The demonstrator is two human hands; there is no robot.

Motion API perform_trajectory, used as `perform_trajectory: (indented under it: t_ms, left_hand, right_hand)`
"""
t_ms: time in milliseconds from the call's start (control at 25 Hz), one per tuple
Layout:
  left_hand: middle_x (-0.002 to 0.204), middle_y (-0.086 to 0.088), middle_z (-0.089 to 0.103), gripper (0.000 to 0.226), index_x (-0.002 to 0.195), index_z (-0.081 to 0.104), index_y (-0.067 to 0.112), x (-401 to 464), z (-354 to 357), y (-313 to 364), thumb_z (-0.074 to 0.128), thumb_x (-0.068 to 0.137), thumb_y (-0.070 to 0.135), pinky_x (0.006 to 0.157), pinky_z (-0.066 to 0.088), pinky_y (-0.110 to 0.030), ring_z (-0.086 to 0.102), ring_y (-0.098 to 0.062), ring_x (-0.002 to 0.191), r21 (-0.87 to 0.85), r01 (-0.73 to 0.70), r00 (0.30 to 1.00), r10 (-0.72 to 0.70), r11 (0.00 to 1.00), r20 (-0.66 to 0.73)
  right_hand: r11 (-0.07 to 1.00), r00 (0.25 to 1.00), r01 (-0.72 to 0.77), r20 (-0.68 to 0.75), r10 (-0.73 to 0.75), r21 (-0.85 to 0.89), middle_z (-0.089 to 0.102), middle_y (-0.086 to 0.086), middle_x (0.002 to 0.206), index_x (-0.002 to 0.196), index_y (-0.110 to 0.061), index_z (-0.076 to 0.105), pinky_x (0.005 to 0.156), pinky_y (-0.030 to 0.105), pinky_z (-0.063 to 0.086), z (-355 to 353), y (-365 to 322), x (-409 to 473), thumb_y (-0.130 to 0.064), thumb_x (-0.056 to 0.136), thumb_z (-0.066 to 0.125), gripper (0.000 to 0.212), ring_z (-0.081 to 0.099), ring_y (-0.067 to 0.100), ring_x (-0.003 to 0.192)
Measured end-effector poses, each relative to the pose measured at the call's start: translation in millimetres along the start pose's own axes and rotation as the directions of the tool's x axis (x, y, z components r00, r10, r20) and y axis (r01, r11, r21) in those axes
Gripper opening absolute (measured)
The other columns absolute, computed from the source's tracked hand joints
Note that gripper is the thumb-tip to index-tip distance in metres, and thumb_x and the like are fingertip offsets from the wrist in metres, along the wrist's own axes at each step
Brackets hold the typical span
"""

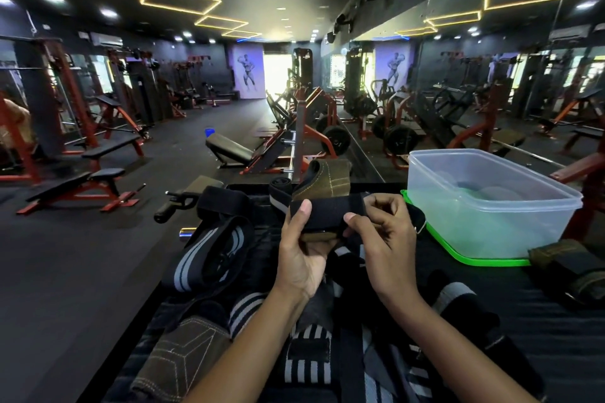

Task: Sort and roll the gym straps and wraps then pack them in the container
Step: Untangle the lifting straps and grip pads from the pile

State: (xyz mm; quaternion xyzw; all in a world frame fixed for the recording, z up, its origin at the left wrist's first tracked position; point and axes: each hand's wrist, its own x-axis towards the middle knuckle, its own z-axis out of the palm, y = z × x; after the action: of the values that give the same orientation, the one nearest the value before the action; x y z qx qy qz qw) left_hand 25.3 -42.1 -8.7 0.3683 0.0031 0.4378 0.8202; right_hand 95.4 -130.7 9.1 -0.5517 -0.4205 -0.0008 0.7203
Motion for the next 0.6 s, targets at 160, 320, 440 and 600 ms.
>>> perform_trajectory:
  t_ms: [160, 320, 440, 600]
  left_hand:
    - [0.121, -0.027, 0.056, 0.093, 0.135, 0.044, -0.004, -0.6, -1.4, 2.0, 0.084, 0.065, 0.042, 0.075, 0.055, -0.039, 0.062, -0.033, 0.100, -0.041, 0.035, 0.999, -0.034, 0.999, 0.007]
    - [0.132, -0.019, 0.054, 0.070, 0.140, 0.041, 0.010, 7.4, -0.7, 13.1, 0.072, 0.079, 0.024, 0.088, 0.054, -0.034, 0.061, -0.021, 0.111, 0.264, -0.061, 0.995, 0.038, 0.962, 0.092]
    - [0.154, -0.001, 0.025, 0.077, 0.147, 0.030, 0.032, 10.9, -8.0, 17.4, 0.072, 0.083, 0.020, 0.109, 0.038, -0.025, 0.035, -0.009, 0.139, 0.796, -0.467, 0.883, 0.153, 0.386, 0.445]
    - [0.158, 0.004, 0.003, 0.080, 0.141, 0.032, 0.049, 4.4, -21.3, 1.3, 0.071, 0.083, 0.011, 0.109, 0.025, -0.008, 0.020, 0.008, 0.138, 0.855, -0.509, 0.861, 0.045, 0.094, 0.507]
  right_hand:
    - [0.960, 0.980, -0.192, 0.083, 0.179, 0.205, 0.059, 0.006, 0.098, 0.063, -0.008, 0.067, 0.068, 0.025, 0.052, 4.1, 0.1, 0.1, -0.005, 0.086, 0.066, 0.023, 0.059, 0.000, 0.071]
    - [0.862, 0.939, -0.339, 0.082, 0.333, 0.377, 0.053, 0.001, 0.055, 0.052, -0.007, 0.059, 0.073, 0.043, 0.047, -0.7, 7.3, 7.5, 0.003, 0.087, 0.059, 0.036, 0.053, 0.010, 0.058]
    - [0.895, 0.943, -0.311, -0.016, 0.333, 0.320, 0.050, 0.003, 0.052, 0.051, -0.005, 0.056, 0.071, 0.040, 0.044, -8.3, 17.0, 14.9, 0.001, 0.083, 0.064, 0.034, 0.051, 0.016, 0.059]
    - [0.906, 0.934, -0.336, -0.034, 0.356, 0.259, 0.047, 0.008, 0.062, 0.057, -0.013, 0.046, 0.065, 0.038, 0.045, -11.8, 23.9, 15.3, 0.000, 0.071, 0.076, 0.036, 0.050, 0.023, 0.063]
